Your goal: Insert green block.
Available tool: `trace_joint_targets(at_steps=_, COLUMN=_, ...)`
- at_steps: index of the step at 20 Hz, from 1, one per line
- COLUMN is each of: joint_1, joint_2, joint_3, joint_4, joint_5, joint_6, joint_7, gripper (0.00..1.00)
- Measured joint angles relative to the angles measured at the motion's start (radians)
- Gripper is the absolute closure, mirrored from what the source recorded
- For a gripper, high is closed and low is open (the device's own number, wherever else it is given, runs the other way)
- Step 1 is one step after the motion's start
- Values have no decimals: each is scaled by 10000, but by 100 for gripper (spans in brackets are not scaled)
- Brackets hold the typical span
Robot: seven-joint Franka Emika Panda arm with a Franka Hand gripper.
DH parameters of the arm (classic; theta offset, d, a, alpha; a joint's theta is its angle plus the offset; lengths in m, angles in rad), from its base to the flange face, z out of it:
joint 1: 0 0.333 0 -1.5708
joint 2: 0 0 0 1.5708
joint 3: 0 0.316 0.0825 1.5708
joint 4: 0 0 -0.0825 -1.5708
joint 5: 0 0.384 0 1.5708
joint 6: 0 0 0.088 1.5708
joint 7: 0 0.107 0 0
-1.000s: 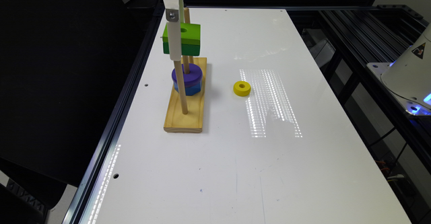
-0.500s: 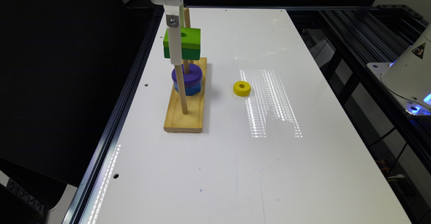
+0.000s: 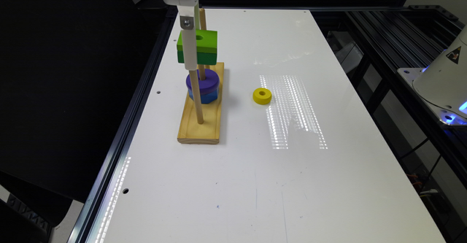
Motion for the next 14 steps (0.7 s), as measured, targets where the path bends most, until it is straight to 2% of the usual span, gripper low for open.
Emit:
trace_joint_targets(at_steps=6, joint_1=-46, joint_2=-6, joint_3=-74, joint_4=0, joint_5=-78, joint_6=-33, joint_7=-1, gripper=100)
trace_joint_targets(at_steps=14, joint_1=-58, joint_2=-5, joint_3=-100, joint_4=6, joint_5=-116, joint_6=-21, joint_7=0, gripper=100)
